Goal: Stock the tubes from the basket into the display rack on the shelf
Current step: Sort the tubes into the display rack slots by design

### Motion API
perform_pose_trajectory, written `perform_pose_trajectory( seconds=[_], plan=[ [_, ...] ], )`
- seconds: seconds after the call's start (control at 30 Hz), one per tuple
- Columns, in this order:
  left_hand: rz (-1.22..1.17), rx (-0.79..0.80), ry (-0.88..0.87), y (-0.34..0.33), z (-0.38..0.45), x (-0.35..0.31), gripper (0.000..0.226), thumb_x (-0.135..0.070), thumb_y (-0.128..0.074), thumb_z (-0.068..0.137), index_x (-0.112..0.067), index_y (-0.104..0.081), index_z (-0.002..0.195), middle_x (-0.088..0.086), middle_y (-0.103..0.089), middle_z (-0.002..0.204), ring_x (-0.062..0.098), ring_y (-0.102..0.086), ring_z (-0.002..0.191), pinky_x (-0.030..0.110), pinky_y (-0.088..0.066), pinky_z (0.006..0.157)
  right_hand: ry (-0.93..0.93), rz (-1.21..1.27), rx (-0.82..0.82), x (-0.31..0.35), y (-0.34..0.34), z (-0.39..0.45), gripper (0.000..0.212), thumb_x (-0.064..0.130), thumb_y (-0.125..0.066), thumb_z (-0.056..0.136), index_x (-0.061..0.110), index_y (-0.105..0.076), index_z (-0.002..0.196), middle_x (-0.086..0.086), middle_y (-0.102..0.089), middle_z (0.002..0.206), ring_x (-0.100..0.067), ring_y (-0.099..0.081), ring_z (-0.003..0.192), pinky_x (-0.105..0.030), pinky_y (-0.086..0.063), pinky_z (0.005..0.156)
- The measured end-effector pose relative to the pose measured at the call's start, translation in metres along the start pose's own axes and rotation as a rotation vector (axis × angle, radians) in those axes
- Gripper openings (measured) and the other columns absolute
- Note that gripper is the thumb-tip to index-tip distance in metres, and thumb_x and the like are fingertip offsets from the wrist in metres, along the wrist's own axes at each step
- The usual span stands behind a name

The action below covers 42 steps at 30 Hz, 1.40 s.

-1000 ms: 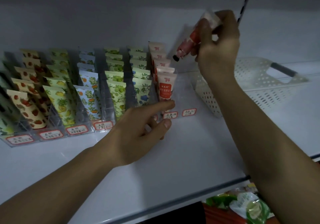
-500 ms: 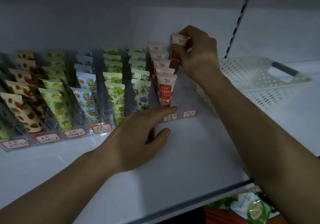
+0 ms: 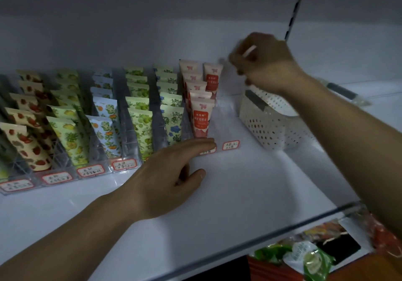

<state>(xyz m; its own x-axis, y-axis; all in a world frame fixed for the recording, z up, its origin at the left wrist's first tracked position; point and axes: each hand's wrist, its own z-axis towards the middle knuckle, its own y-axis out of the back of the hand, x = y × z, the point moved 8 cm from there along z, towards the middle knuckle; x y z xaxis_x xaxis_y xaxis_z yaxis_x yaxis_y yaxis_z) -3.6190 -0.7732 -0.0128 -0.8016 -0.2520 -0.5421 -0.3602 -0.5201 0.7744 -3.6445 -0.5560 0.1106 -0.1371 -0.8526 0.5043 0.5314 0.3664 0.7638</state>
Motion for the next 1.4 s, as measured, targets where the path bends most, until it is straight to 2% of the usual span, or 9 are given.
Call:
perform_pose_trajectory(
  seconds=[0.1,0.27,0.47,0.63,0.83,0.93,1.03,1.2,1.4],
  plan=[
    [-0.018,-0.018,-0.005,0.000,0.001,0.000,0.048,-0.015,-0.065,0.094,-0.032,-0.056,0.138,-0.049,-0.051,0.091,-0.001,-0.051,0.056,0.003,-0.033,0.055,-0.078,-0.293,0.214,-0.042,0.018,-0.004,0.026,0.044,-0.057,0.099,0.020,-0.063,0.107,0.001,-0.072,0.090,-0.012,-0.071,0.068,-0.023,-0.050,0.054],
    [-0.069,-0.064,0.013,0.000,-0.001,0.006,0.045,-0.014,-0.065,0.092,-0.037,-0.061,0.131,-0.019,-0.057,0.076,0.006,-0.050,0.053,0.007,-0.034,0.054,-0.142,-0.517,0.880,-0.092,-0.024,-0.039,0.038,0.030,-0.055,0.101,0.029,-0.050,0.139,0.004,-0.060,0.132,-0.019,-0.061,0.115,-0.039,-0.051,0.097],
    [-0.128,-0.094,-0.014,0.001,-0.008,0.005,0.041,-0.007,-0.066,0.092,-0.032,-0.065,0.124,-0.006,-0.060,0.090,0.007,-0.048,0.053,0.010,-0.038,0.055,-0.155,-0.472,0.793,-0.095,-0.042,-0.028,0.042,0.034,-0.049,0.104,0.023,-0.047,0.144,-0.003,-0.052,0.145,-0.028,-0.052,0.129,-0.044,-0.044,0.103],
    [-0.127,-0.111,-0.073,0.005,-0.003,-0.014,0.030,-0.019,-0.061,0.092,-0.036,-0.066,0.116,-0.018,-0.063,0.114,0.015,-0.062,0.082,0.021,-0.049,0.061,-0.113,-0.272,0.550,-0.088,-0.020,-0.016,0.014,0.020,-0.059,0.098,0.013,-0.064,0.108,-0.008,-0.069,0.102,-0.019,-0.064,0.083,-0.030,-0.049,0.065],
    [-0.386,-0.211,-0.074,0.019,0.044,-0.067,0.037,-0.030,-0.060,0.093,-0.031,-0.057,0.129,-0.011,-0.066,0.119,0.014,-0.067,0.107,0.033,-0.059,0.085,0.022,0.101,0.003,-0.042,0.090,-0.011,0.013,0.018,-0.059,0.100,0.009,-0.068,0.103,-0.007,-0.068,0.086,-0.010,-0.057,0.059,-0.019,-0.048,0.054],
    [-0.452,-0.304,0.000,0.026,0.091,-0.092,0.058,-0.039,-0.063,0.096,-0.026,-0.040,0.147,-0.012,-0.057,0.136,-0.002,-0.063,0.106,0.016,-0.057,0.082,0.088,0.446,0.114,-0.011,0.099,-0.025,0.015,0.014,-0.056,0.101,0.002,-0.063,0.106,-0.009,-0.066,0.086,-0.013,-0.061,0.064,-0.023,-0.053,0.060],
    [-0.582,-0.281,0.082,0.018,0.129,-0.100,0.035,-0.034,-0.059,0.099,-0.018,-0.054,0.130,-0.005,-0.073,0.106,0.005,-0.070,0.067,0.027,-0.061,0.060,0.071,0.612,0.261,-0.008,0.087,-0.028,0.017,0.012,-0.048,0.104,0.003,-0.062,0.103,-0.012,-0.071,0.086,-0.023,-0.069,0.072,-0.032,-0.059,0.067],
    [-0.762,-0.372,0.229,-0.001,0.141,-0.062,0.004,-0.019,-0.058,0.099,-0.020,-0.061,0.098,-0.001,-0.060,0.072,0.004,-0.047,0.046,0.021,-0.037,0.043,-0.133,-0.180,0.346,-0.093,0.048,-0.005,0.024,0.033,-0.057,0.100,0.017,-0.063,0.116,-0.004,-0.072,0.102,-0.018,-0.070,0.076,-0.027,-0.050,0.058],
    [-1.083,-0.316,0.295,-0.028,0.133,-0.042,0.034,-0.042,-0.051,0.102,-0.018,-0.050,0.078,-0.001,-0.047,0.059,0.012,-0.038,0.045,0.025,-0.030,0.046,-0.169,-0.559,0.730,-0.142,-0.027,-0.018,0.038,0.037,-0.064,0.094,0.018,-0.061,0.127,-0.001,-0.066,0.125,-0.022,-0.064,0.107,-0.040,-0.054,0.095]
  ],
)
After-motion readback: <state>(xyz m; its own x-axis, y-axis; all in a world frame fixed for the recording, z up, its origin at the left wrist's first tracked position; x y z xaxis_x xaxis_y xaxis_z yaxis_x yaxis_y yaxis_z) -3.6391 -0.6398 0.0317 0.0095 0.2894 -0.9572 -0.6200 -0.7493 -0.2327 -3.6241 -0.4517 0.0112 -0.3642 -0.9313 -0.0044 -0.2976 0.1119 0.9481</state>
